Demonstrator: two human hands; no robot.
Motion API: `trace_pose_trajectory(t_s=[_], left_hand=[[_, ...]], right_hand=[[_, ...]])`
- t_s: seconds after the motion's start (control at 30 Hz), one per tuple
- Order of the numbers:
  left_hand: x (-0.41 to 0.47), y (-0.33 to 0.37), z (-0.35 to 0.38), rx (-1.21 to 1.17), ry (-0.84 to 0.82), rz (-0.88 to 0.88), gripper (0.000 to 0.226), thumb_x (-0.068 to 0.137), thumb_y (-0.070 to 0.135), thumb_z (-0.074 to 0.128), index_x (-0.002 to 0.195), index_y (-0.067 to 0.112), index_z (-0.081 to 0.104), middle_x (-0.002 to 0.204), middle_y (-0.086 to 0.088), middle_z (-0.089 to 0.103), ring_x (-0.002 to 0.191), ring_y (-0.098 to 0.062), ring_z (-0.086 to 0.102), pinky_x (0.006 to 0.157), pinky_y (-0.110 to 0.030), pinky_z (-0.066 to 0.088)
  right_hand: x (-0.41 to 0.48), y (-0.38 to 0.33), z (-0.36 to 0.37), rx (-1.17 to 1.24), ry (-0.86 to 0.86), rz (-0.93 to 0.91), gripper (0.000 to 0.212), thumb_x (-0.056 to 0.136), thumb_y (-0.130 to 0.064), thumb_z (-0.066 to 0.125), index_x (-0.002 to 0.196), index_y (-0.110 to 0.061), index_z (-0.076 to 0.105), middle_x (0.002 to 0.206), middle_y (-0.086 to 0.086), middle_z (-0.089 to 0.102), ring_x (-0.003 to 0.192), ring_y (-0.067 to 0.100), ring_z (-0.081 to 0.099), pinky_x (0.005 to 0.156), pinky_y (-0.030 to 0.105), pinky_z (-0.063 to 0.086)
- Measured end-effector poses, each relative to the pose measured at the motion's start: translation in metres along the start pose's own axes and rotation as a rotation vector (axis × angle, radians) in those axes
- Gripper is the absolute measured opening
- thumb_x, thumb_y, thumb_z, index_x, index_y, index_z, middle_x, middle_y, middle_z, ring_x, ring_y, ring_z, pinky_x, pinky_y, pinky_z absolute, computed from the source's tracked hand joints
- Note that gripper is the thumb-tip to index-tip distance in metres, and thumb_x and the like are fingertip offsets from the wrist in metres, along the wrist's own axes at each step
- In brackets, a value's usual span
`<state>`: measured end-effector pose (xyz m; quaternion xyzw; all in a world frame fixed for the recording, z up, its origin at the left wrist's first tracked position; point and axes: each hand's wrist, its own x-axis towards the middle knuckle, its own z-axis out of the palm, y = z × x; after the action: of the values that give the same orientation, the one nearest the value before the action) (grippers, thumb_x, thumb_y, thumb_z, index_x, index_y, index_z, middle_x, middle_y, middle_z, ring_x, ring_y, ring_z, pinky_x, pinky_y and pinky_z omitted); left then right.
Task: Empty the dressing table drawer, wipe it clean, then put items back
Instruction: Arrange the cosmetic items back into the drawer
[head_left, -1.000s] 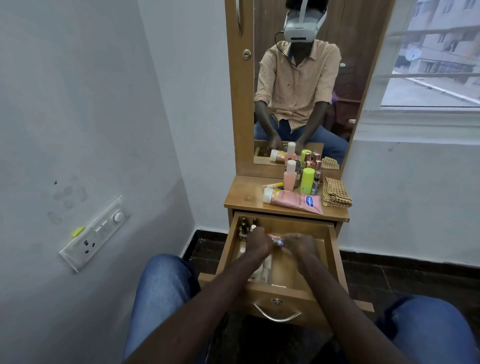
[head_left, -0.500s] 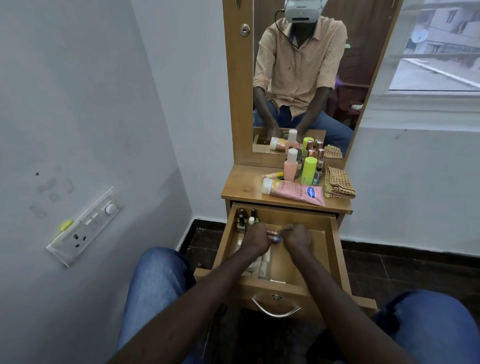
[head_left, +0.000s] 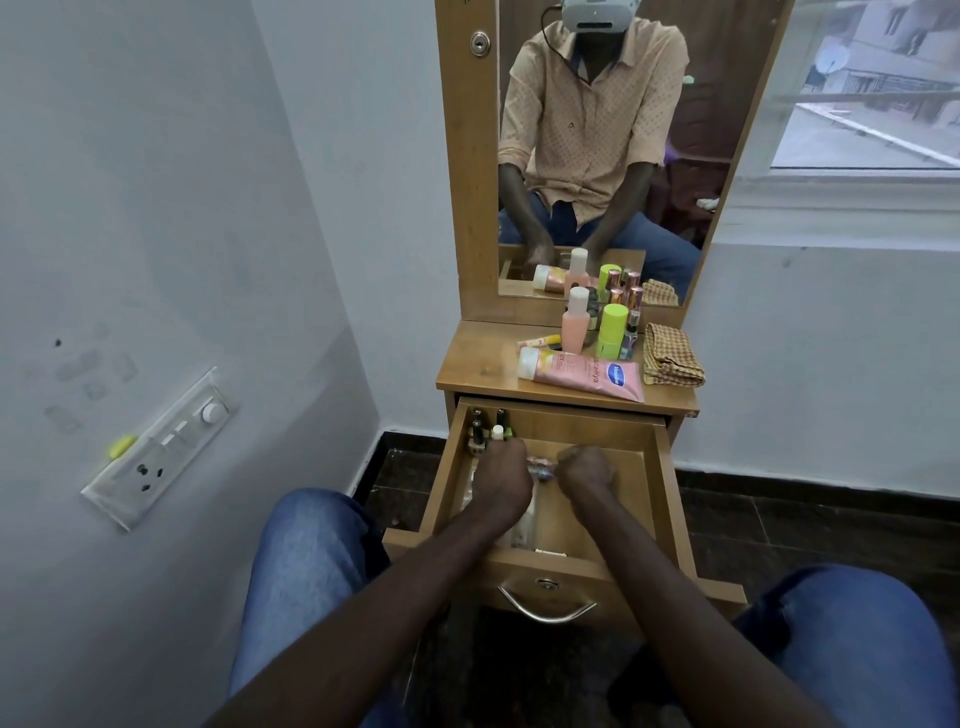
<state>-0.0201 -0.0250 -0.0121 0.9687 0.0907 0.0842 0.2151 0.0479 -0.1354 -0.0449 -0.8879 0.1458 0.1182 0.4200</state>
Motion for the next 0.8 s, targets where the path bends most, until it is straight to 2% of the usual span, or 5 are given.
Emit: trace_pose_trajectory(t_s=[0.27, 0.4, 0.53, 0.6, 0.8], left_hand=[[0.007, -0.012, -0.013, -0.046, 0.050, 0.034, 0.009, 0.095, 0.012, 0.068, 0.093, 0.017, 0.075, 0.083, 0.003, 0.070, 0.074, -0.010, 0.066, 0.067, -0.030, 0.061], [0.023, -0.008, -0.050, -0.206, 0.257, 0.039, 0.019, 0.094, 0.008, 0.064, 0.095, 0.017, 0.081, 0.090, 0.006, 0.077, 0.081, -0.007, 0.069, 0.077, -0.025, 0.058], [0.056, -0.011, -0.087, -0.277, 0.444, 0.068, 0.022, 0.094, 0.006, 0.062, 0.104, 0.012, 0.081, 0.101, 0.001, 0.079, 0.091, -0.013, 0.071, 0.084, -0.018, 0.049], [0.079, -0.017, -0.093, -0.277, 0.424, 0.095, 0.022, 0.093, 0.008, 0.066, 0.109, 0.012, 0.080, 0.107, 0.000, 0.079, 0.096, -0.013, 0.071, 0.088, -0.020, 0.051], [0.155, -0.019, -0.092, -0.207, 0.166, 0.226, 0.034, 0.089, 0.013, 0.078, 0.123, 0.013, 0.074, 0.123, -0.005, 0.074, 0.110, -0.020, 0.068, 0.097, -0.034, 0.054]], right_hand=[[-0.012, -0.003, -0.015, 0.082, -0.043, -0.063, 0.010, 0.097, -0.012, 0.069, 0.096, -0.009, 0.078, 0.099, 0.011, 0.072, 0.090, 0.025, 0.067, 0.059, 0.028, 0.046], [-0.023, -0.015, -0.043, 0.068, 0.019, -0.174, 0.008, 0.101, -0.016, 0.065, 0.095, -0.012, 0.068, 0.097, 0.008, 0.068, 0.088, 0.023, 0.069, 0.073, 0.035, 0.060], [-0.028, -0.054, -0.067, -0.100, 0.146, -0.301, 0.015, 0.101, -0.026, 0.061, 0.093, -0.016, 0.068, 0.089, 0.003, 0.069, 0.074, 0.016, 0.067, 0.059, 0.030, 0.056], [-0.030, -0.082, -0.081, -0.154, 0.254, -0.415, 0.016, 0.100, -0.024, 0.061, 0.094, -0.017, 0.073, 0.087, 0.003, 0.070, 0.074, 0.015, 0.065, 0.055, 0.027, 0.049], [-0.007, -0.147, -0.108, -0.296, 0.418, -0.747, 0.018, 0.096, -0.017, 0.061, 0.089, -0.021, 0.077, 0.080, -0.002, 0.071, 0.068, 0.015, 0.066, 0.059, 0.041, 0.061]])
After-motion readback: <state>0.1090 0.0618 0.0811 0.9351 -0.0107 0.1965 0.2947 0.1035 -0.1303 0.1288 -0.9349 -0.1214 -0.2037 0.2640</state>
